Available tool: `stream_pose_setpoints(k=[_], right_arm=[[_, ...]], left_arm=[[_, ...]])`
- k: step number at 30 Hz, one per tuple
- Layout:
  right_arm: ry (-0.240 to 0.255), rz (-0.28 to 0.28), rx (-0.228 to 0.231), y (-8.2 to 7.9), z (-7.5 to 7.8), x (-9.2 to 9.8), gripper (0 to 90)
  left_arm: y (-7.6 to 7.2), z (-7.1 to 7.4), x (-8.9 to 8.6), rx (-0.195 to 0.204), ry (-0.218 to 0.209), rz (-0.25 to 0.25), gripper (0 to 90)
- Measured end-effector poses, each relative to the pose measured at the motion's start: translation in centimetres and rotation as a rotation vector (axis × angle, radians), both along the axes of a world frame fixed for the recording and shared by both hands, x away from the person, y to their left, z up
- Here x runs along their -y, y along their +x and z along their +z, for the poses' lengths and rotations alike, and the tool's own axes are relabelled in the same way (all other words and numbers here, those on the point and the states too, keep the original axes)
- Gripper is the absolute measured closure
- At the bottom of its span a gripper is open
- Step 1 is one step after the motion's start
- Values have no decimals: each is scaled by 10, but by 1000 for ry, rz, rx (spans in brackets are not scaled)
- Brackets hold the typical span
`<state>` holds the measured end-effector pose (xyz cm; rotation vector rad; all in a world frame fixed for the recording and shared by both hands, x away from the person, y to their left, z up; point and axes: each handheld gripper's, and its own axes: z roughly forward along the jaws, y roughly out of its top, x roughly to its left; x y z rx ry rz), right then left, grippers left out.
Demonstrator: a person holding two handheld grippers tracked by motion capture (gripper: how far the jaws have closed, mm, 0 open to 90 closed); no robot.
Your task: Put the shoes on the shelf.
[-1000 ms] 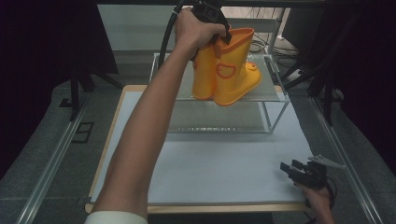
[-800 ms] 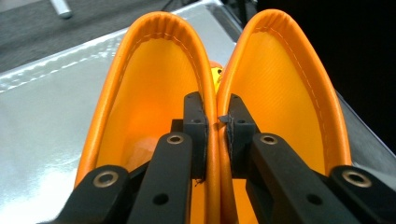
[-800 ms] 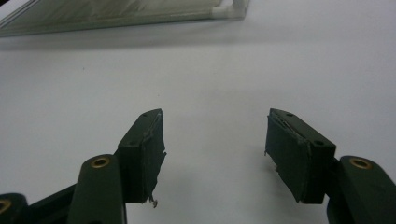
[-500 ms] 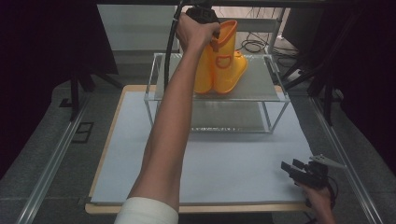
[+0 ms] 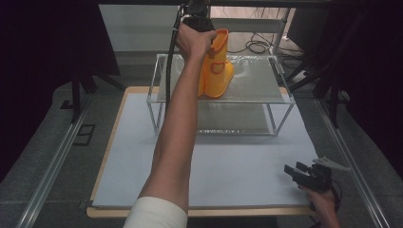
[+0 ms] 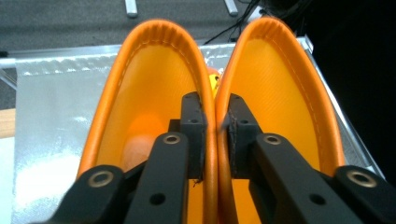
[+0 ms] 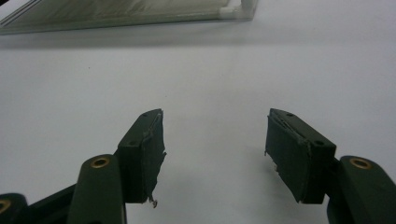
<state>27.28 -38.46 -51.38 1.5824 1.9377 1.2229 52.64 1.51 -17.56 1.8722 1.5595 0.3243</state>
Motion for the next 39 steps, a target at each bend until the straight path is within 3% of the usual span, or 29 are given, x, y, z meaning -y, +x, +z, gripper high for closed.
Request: stream_pose_setpoints(k=[3, 5, 8, 12, 15, 19, 23, 28, 32, 39], right_arm=[[-1, 2, -4, 0, -1, -1, 367], [-5, 4, -6, 0, -2, -2, 367], [-6, 7, -4, 0, -2, -2, 367], [-6, 10, -4, 0, -2, -3, 367], [-9, 11, -7, 0, -2, -2, 367], [-6, 9, -9, -1, -1, -3, 366], [-10, 9, -6, -1, -1, -4, 366], [-16, 7, -6, -2, 0, -6, 366], [-22, 6, -2, -3, 1, -6, 366], [-25, 10, -5, -2, -1, -9, 366]], left_arm=[[-2, 2, 2, 11, 13, -20, 617], [-5, 7, 3, 49, -2, -25, 547], [-8, 17, 1, 71, -25, -41, 474], [-14, 25, -3, 82, -25, -90, 458], [-25, 31, -9, 104, -40, -152, 484], [-41, 36, -23, 125, -50, -240, 611], [-60, 40, -36, 133, -62, -334, 750], [-82, 38, -49, 120, -41, -432, 810], [-97, 34, -61, 123, -23, -457, 811], [-117, 21, -83, 145, -45, -467, 833]])
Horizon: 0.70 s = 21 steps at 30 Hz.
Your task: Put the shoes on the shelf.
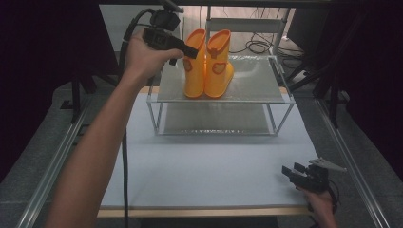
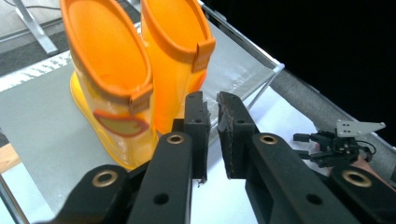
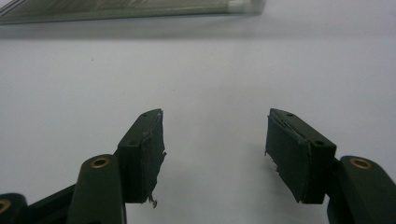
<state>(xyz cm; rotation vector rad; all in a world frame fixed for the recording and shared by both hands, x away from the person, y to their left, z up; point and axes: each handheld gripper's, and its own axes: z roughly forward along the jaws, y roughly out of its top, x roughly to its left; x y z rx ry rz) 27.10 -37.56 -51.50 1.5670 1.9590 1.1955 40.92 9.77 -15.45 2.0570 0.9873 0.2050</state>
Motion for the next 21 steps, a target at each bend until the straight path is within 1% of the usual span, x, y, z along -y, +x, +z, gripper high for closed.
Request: stream_pose_setpoints(k=[4, 6, 8, 13, 16, 21], right_arm=[[-8, 11, -3, 0, -1, -3, 366], [-9, 14, -1, 0, 0, -4, 366], [-6, 16, 1, 0, 0, -4, 366], [-9, 14, 5, 0, 0, -3, 366], [-11, 11, -2, 0, 0, -3, 366], [-14, 15, 2, 0, 0, -3, 365]], left_arm=[[-7, -14, -8, -10, 6, -8, 842], [-7, -25, -14, -21, 19, 2, 843], [-7, -31, -18, -31, 22, 10, 843], [-3, -51, -31, -45, 15, 38, 837], [0, -59, -35, -53, 22, 44, 838], [6, -74, -40, -75, 24, 64, 842]])
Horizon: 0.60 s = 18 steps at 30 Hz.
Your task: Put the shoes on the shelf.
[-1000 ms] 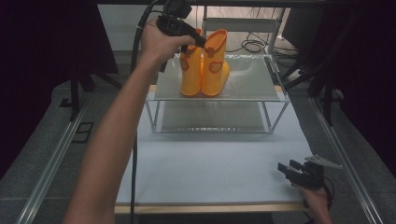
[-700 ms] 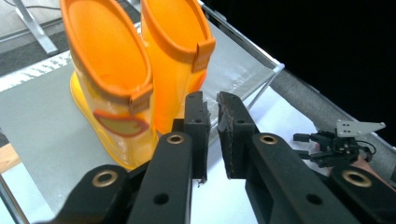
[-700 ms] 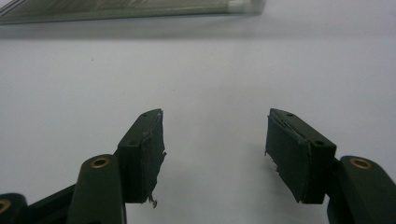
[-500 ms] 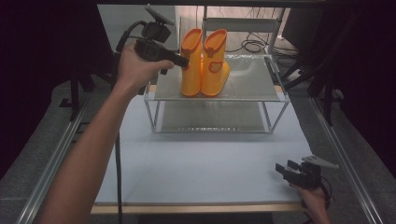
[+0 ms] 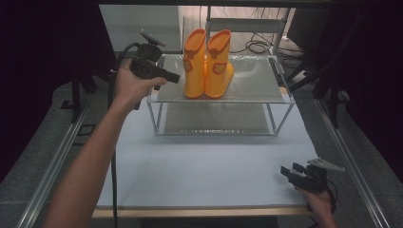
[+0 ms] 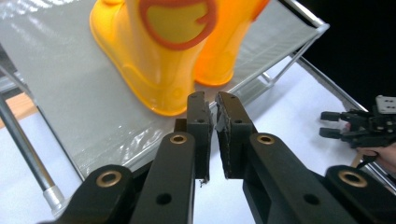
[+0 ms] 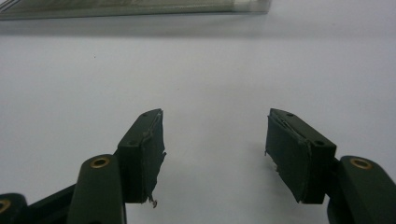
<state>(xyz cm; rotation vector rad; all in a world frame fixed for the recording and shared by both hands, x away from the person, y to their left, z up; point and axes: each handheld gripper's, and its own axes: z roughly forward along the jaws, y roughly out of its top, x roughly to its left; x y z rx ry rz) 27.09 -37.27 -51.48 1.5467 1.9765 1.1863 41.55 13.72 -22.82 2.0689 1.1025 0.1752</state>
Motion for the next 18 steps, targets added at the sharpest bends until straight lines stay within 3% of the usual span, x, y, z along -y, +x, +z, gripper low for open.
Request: stream_pose_setpoints(k=[5, 8, 18], right_arm=[[-1, 7, 3, 0, 0, 0, 365], [-2, 8, -1, 0, 0, 0, 366], [-3, -2, -1, 0, -2, 1, 366]], left_arm=[[9, -19, -6, -32, 10, 34, 840], [13, -27, -10, -9, 21, 65, 854], [32, -54, -16, -41, 12, 97, 874]])
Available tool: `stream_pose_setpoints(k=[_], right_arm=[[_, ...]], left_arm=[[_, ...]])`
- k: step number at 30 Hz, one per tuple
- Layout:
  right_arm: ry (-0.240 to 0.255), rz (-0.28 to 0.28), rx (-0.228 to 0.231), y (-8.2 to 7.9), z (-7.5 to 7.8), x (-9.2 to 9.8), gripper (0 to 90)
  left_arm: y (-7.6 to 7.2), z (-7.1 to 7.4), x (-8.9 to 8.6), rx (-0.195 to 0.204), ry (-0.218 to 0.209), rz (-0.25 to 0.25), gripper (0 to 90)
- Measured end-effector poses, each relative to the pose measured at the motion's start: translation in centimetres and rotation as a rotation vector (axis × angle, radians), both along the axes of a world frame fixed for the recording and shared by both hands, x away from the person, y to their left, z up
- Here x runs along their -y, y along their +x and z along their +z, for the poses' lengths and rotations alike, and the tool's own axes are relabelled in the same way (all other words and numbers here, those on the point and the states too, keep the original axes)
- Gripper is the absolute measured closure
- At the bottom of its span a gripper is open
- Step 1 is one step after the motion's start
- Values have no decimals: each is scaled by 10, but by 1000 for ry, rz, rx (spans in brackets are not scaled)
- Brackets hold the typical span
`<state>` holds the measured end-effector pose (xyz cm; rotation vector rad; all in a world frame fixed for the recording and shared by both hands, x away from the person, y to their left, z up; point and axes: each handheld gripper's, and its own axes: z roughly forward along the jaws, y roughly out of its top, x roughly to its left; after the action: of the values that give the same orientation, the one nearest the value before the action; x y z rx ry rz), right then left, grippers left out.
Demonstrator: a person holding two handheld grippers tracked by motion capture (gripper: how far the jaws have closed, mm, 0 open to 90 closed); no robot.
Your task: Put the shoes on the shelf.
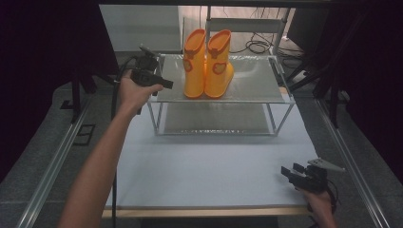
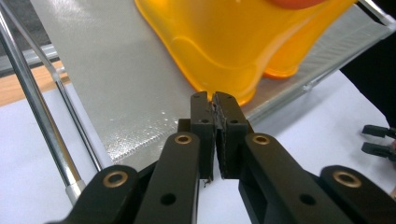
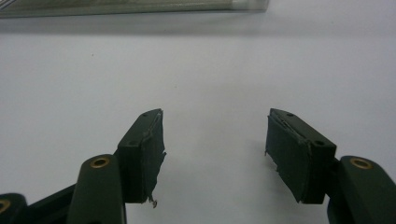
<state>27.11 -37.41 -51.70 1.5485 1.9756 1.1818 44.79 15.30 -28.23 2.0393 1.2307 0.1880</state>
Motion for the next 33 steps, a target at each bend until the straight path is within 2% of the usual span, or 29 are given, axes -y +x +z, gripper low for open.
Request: stream_pose_setpoints(k=[7, 9, 14, 19, 29, 33], right_arm=[[-3, 0, -3, 0, -1, 0, 366], [-2, 1, -1, 0, 0, 0, 366], [-5, -2, 2, 0, -1, 0, 366], [-5, -5, 4, -1, -1, 1, 366], [-2, 1, -2, 0, -1, 0, 366], [-4, 6, 2, -1, 0, -2, 366]], left_arm=[[10, -24, 10, -19, -14, 34, 880], [13, -28, 13, -24, -11, 37, 881], [20, -35, 20, -27, -38, 52, 883], [27, -45, 34, -51, -29, 61, 887], [26, -47, 39, -60, -63, 91, 900], [25, -45, 47, -67, -73, 67, 900]])
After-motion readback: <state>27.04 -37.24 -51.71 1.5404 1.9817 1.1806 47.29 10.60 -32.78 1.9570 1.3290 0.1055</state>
